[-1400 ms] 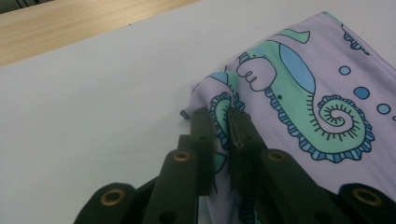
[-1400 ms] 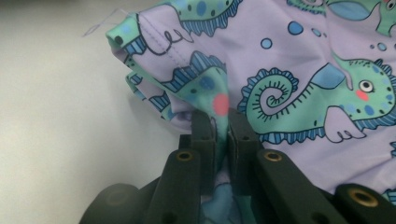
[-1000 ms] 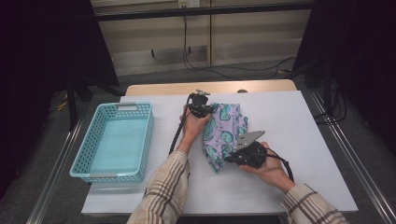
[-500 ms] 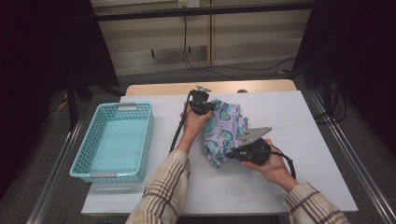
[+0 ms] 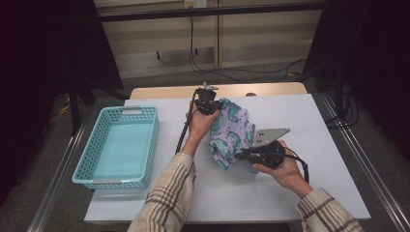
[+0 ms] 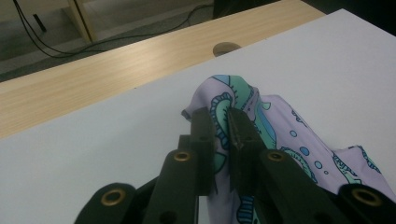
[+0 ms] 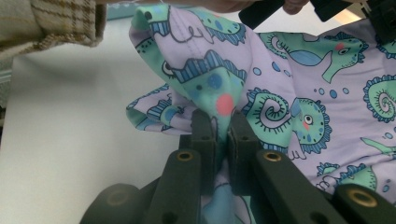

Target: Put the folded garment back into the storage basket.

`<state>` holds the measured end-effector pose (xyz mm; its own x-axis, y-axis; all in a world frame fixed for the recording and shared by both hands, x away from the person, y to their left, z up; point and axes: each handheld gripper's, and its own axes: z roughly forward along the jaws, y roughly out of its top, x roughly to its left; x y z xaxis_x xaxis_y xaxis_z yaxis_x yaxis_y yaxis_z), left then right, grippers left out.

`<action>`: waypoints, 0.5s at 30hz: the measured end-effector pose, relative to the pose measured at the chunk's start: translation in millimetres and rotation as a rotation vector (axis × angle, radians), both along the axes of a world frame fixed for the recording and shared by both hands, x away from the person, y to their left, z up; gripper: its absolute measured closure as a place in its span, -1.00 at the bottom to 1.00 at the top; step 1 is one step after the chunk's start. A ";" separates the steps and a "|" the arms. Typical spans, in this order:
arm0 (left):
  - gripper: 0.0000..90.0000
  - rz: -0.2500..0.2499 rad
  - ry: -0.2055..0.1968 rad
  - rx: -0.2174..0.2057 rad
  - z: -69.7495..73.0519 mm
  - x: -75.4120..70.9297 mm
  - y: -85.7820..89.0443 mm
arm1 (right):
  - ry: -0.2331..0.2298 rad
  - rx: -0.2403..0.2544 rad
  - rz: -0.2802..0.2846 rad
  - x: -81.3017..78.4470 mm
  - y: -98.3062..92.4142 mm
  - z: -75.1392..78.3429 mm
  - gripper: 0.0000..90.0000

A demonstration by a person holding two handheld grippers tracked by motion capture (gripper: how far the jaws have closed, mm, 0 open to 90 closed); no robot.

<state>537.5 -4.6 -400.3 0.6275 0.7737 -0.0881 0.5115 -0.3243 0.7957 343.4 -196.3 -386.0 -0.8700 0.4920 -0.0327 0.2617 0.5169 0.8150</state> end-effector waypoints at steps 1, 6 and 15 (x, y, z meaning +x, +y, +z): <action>0.83 -0.001 -0.009 -0.005 0.7 0.0 0.6 | 0.000 0.000 0.000 0.0 0.0 0.0 0.88; 0.83 0.004 -0.011 -0.007 6.7 -0.9 2.5 | -0.022 0.012 -0.006 -1.5 -0.6 4.2 0.88; 0.83 0.018 -0.022 -0.008 15.7 -1.4 7.4 | -0.056 0.046 -0.013 -6.6 3.1 9.9 0.88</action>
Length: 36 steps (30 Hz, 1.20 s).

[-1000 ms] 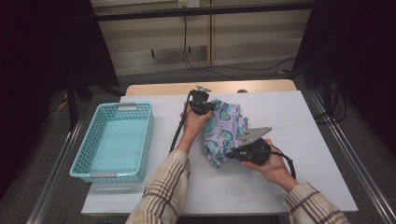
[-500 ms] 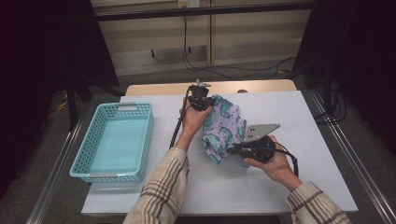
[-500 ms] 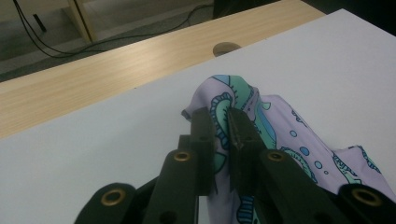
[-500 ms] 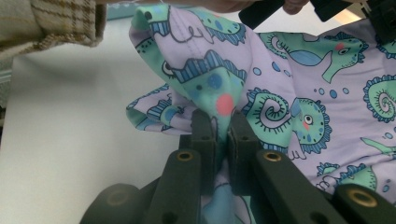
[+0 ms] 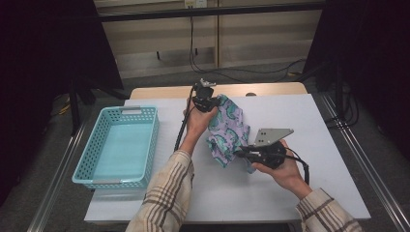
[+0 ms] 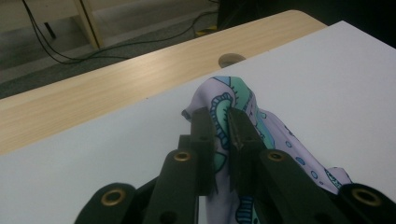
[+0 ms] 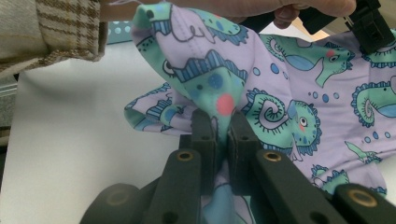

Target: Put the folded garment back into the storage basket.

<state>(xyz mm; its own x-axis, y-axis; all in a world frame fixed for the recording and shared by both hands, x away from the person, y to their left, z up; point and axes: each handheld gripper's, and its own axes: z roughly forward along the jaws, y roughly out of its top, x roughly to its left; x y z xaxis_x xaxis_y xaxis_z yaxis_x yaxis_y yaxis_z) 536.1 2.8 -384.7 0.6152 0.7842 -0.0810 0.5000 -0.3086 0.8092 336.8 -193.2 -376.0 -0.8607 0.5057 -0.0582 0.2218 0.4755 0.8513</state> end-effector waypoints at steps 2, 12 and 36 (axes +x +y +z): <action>0.83 -0.003 -0.002 0.001 2.1 -0.4 1.7 | -0.002 0.010 0.002 -0.6 1.3 1.5 0.88; 0.83 0.004 -0.012 0.007 14.5 -2.7 9.5 | -0.015 0.035 0.011 -1.9 7.1 9.4 0.88; 0.83 0.042 -0.040 -0.010 39.2 -6.8 35.4 | -0.047 0.093 0.054 0.0 26.8 30.3 0.88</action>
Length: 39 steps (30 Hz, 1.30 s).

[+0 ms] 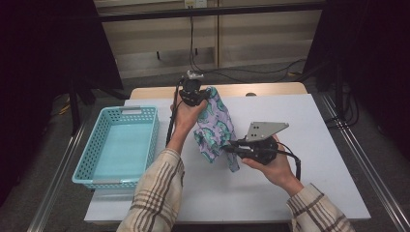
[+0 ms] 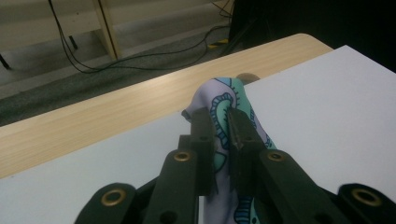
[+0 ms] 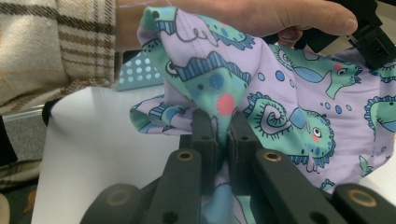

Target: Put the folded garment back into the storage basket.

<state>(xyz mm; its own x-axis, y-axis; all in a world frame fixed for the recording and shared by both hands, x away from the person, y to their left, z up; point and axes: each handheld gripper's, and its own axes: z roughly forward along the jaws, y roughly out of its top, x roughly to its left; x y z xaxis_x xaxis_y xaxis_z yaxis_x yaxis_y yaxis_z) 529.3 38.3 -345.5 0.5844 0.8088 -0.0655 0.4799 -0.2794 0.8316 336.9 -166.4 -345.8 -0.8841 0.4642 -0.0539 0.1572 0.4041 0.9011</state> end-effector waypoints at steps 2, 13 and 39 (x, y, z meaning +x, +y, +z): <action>0.83 -0.001 -0.006 0.014 2.3 -0.5 3.5 | -0.004 0.003 0.008 1.1 3.2 1.2 0.88; 0.83 0.018 -0.029 -0.002 14.8 -3.8 18.5 | -0.023 0.029 0.041 2.5 18.8 10.3 0.88; 0.83 0.064 -0.056 -0.015 32.8 -5.3 53.4 | -0.047 0.066 0.102 9.9 54.4 27.7 0.88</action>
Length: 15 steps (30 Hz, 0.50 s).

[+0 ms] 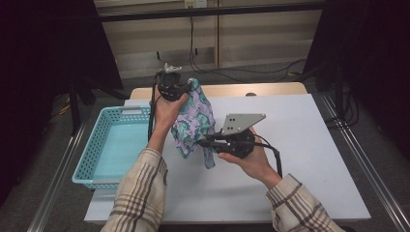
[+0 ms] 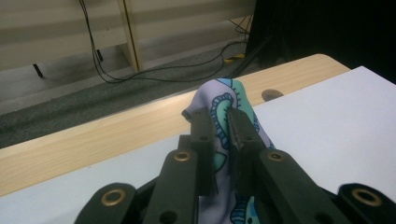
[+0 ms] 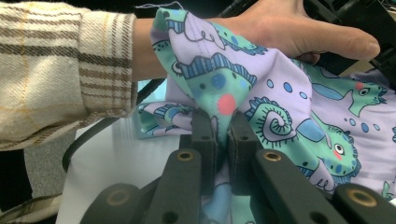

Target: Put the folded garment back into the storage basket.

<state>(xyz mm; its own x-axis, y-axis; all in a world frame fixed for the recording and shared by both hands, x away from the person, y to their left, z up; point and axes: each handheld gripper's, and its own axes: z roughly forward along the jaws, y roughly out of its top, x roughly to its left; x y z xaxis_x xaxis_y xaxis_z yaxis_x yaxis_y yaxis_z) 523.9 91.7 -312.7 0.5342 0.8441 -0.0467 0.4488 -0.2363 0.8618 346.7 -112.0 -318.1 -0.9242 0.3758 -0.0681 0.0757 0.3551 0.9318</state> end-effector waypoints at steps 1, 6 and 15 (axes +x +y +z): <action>0.83 -0.002 0.000 0.004 0.7 0.1 1.3 | 0.002 0.003 0.001 0.0 1.2 0.5 0.88; 0.83 -0.005 -0.005 0.022 7.8 -0.7 9.0 | -0.004 0.012 0.012 1.2 5.8 4.0 0.88; 0.83 0.019 -0.018 0.007 16.6 -2.6 21.2 | -0.014 0.030 0.030 2.2 16.1 10.4 0.88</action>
